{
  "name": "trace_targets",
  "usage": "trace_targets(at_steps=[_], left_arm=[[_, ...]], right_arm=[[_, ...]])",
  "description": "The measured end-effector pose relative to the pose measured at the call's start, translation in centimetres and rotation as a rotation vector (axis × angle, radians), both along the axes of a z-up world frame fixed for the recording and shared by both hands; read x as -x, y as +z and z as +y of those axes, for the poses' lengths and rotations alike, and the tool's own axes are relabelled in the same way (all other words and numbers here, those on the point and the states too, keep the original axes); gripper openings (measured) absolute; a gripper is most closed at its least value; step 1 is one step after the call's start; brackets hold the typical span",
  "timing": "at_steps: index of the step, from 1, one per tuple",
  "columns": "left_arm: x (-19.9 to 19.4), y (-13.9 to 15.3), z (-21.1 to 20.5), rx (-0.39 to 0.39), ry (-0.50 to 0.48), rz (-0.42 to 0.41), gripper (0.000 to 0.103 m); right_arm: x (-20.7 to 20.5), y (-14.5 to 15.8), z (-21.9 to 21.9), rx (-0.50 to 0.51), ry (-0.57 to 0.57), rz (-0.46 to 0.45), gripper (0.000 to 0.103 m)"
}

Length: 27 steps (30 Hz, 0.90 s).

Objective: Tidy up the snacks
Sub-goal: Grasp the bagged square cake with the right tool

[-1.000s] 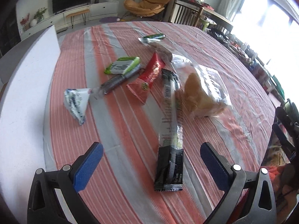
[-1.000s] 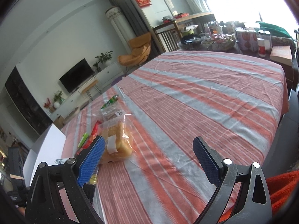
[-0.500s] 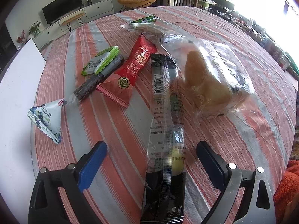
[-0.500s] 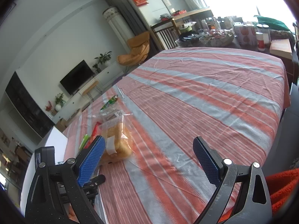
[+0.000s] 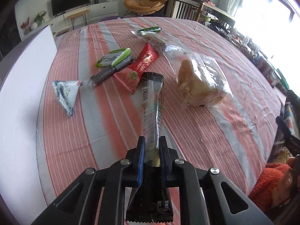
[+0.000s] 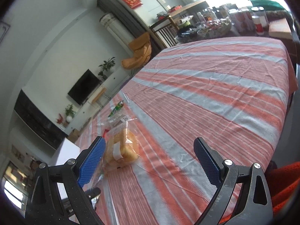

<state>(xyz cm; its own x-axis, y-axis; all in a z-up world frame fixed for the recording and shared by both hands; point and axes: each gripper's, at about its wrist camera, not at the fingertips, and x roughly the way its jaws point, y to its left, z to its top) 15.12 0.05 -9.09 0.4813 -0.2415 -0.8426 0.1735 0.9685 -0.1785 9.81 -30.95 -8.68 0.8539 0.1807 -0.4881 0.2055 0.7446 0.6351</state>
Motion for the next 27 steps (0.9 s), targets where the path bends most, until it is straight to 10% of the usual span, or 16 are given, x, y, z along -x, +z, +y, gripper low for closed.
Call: trace_targets(at_steps=[4,13,16,17,19,22,23,25,27], left_arm=[[2.2,2.0,2.6,0.067,0.032,-0.032,0.012],[3.0,0.6,2.9,-0.02,0.004,0.02,0.011],[2.4,-1.3,2.5,-0.077,0.0,0.057,0.047],[2.1,-1.7,2.3,-0.098,0.007,0.059,0.073],[1.8,-2.1,1.9,-0.131,0.017,0.031,0.084],[0.8,-2.6,0.7,-0.183,-0.008,0.014,0.083],[0.6,-2.7,0.3,-0.198,-0.017,0.002,0.074],[0.5,-2.0,0.1,-0.18,-0.018,-0.037,0.023],[0.6,-1.4,0.3,-0.134,-0.023,-0.036,0.014]], right_arm=[[-3.8,-0.2,2.1,-0.001,0.183,0.114,0.098],[-15.1,-0.5,13.6,0.49,0.422,0.445,0.096],[-16.8,-2.7,14.1,0.492,0.456,0.542,0.096],[-17.0,-2.9,14.0,0.498,0.447,0.546,0.095],[-16.9,-2.9,13.9,0.508,0.445,0.534,0.093],[-16.0,-2.8,12.9,0.477,0.457,0.524,0.076],[-15.5,-2.7,12.3,0.449,0.451,0.52,0.075],[-14.4,-2.2,10.5,0.351,0.425,0.489,0.074],[-12.2,-1.7,7.7,0.146,0.41,0.402,0.073]])
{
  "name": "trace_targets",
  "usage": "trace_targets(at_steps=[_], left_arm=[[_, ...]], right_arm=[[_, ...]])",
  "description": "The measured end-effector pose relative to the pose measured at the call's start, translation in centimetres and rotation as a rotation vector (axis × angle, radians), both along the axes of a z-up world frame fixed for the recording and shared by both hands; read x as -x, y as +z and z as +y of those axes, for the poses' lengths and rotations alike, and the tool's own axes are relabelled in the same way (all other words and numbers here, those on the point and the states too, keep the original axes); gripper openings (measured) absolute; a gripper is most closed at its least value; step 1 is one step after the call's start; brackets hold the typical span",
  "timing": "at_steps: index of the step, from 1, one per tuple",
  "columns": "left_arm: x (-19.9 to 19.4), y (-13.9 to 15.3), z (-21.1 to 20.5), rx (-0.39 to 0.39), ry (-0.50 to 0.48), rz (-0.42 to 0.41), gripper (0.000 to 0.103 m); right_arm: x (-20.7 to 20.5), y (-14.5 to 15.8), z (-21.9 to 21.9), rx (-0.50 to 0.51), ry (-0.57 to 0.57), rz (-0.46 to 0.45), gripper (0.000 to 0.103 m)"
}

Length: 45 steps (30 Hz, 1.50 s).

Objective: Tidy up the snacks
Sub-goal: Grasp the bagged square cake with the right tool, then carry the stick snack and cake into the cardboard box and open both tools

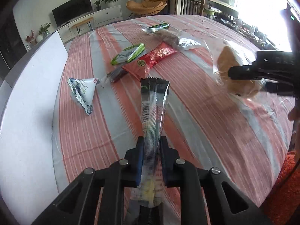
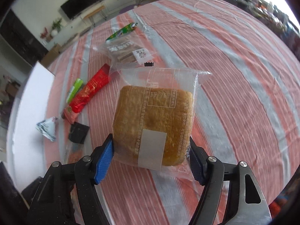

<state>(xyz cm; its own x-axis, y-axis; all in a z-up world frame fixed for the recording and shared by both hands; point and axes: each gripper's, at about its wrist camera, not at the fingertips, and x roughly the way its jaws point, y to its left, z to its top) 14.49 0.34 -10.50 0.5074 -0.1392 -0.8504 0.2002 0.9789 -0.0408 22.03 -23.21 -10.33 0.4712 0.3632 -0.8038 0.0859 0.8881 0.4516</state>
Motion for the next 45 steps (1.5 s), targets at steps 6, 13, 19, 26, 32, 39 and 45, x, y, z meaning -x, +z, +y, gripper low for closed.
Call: trace_targets(at_steps=[6,13,19,26,32,39,45], left_arm=[[4.1,4.4,1.6,0.311,-0.052,0.014,0.013],[9.3,13.8,8.3,0.507,0.006,-0.119,0.013],[12.4,19.9,18.4,0.441,0.228,-0.299,0.013],[13.7,17.5,29.5,0.318,0.546,-0.282,0.017],[14.1,11.7,32.7,0.173,0.718,-0.201,0.089],[12.6,11.1,30.2,0.194,0.657,-0.233,0.09],[11.5,13.4,22.8,0.273,0.452,-0.295,0.097]], right_arm=[[6.1,-0.3,-3.4,-0.228,-0.05,-0.102,0.073],[8.2,6.0,2.0,-0.248,0.08,-0.232,0.073],[9.8,15.1,14.4,-0.281,0.404,-0.363,0.074],[10.0,15.6,29.6,-0.223,0.715,-0.323,0.076],[9.4,11.3,34.2,-0.059,0.81,-0.2,0.078],[9.3,11.1,26.4,0.028,0.604,-0.351,0.081],[7.2,5.5,15.1,0.335,0.241,-0.341,0.081]])
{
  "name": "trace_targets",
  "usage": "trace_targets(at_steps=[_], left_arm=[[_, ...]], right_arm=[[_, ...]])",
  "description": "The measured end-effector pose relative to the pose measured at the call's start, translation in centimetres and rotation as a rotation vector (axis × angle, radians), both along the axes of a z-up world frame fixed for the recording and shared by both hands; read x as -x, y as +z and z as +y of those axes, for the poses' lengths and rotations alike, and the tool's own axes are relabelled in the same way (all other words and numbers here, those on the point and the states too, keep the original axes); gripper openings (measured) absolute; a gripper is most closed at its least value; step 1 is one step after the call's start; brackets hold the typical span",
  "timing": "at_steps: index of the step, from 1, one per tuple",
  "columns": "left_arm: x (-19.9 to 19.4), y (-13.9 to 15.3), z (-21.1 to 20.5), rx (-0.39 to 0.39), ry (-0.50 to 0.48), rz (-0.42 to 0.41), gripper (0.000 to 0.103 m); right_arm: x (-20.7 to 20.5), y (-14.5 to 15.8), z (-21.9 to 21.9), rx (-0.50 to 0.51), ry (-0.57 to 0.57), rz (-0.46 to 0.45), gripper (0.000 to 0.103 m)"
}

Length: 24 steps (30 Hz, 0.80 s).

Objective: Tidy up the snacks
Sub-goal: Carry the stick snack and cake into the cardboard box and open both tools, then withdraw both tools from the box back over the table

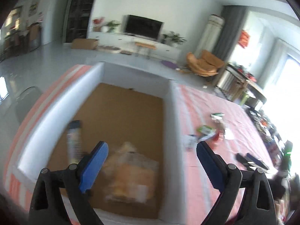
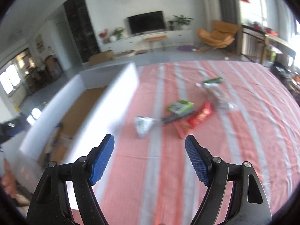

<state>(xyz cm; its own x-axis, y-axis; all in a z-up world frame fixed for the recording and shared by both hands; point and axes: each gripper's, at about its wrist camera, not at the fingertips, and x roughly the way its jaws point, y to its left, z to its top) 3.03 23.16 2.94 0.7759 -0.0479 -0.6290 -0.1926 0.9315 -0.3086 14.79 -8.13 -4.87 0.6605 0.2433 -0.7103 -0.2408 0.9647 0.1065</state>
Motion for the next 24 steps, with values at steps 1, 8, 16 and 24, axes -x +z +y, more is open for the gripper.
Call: trace_targets(at_steps=[1,8,16,24], left_arm=[[-0.3,0.2,-1.6,0.004,-0.046,-0.007,0.097],[-4.2,-2.3,-14.4,-0.008,-0.37,0.092,0.099],[-8.8,-10.1,-24.0,-0.15,-0.438,0.161,0.099],[-10.7,-15.3,-25.0,-0.239,-0.405,0.24,0.099]], right_arm=[[-0.6,-1.3,-2.2,0.023,-0.066,0.026,0.081],[-0.8,-6.4,-14.3,-0.12,-0.415,0.135,0.082],[-0.7,-6.7,-14.7,-0.007,-0.494,0.123,0.081],[-1.2,-7.9,-15.0,0.023,-0.516,0.168,0.081]])
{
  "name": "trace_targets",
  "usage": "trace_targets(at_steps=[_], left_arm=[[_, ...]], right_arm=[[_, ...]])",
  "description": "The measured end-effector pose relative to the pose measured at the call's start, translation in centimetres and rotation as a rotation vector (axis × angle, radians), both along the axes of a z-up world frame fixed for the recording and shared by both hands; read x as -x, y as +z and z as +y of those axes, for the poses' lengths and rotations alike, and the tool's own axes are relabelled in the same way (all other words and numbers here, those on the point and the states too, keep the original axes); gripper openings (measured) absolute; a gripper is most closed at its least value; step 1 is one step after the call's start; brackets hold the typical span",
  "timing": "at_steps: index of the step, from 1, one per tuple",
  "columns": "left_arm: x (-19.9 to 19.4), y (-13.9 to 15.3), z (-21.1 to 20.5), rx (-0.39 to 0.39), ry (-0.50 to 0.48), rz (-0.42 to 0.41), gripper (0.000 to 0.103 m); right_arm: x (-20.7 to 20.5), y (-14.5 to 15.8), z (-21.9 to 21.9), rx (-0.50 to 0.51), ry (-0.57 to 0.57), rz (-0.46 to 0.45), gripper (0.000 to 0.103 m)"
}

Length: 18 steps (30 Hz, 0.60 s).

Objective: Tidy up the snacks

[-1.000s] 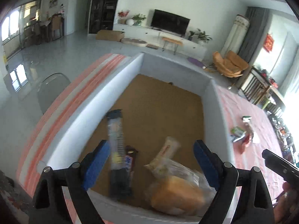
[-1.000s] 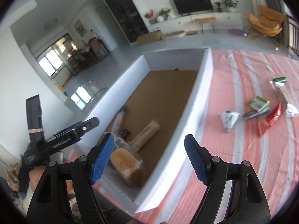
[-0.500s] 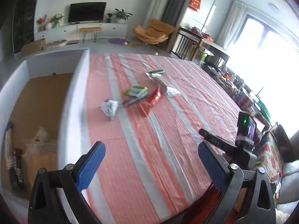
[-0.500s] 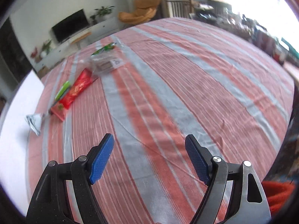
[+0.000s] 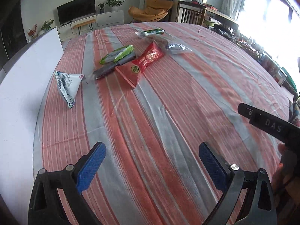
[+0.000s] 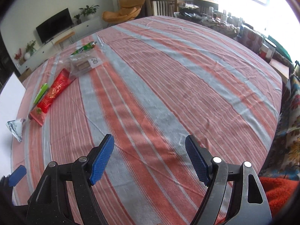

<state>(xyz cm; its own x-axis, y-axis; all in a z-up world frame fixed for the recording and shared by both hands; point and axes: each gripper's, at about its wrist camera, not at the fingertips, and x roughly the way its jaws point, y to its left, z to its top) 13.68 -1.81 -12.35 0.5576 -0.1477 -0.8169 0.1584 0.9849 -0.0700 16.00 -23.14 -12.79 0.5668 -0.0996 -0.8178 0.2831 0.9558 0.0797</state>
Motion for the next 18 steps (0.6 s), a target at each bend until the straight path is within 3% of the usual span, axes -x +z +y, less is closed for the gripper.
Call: trace_targets(at_steps=[7,18], left_arm=[[0.4,-0.2,-0.3,-0.052,-0.004,-0.016,0.102],[0.4,-0.2,-0.4,-0.053,-0.005,-0.017,0.103]], right_arm=[[-0.1,-0.2,0.5,0.031,0.013,0.014,0.086],[-0.1,-0.3,1.1,0.072,0.022,0.032,0.089]])
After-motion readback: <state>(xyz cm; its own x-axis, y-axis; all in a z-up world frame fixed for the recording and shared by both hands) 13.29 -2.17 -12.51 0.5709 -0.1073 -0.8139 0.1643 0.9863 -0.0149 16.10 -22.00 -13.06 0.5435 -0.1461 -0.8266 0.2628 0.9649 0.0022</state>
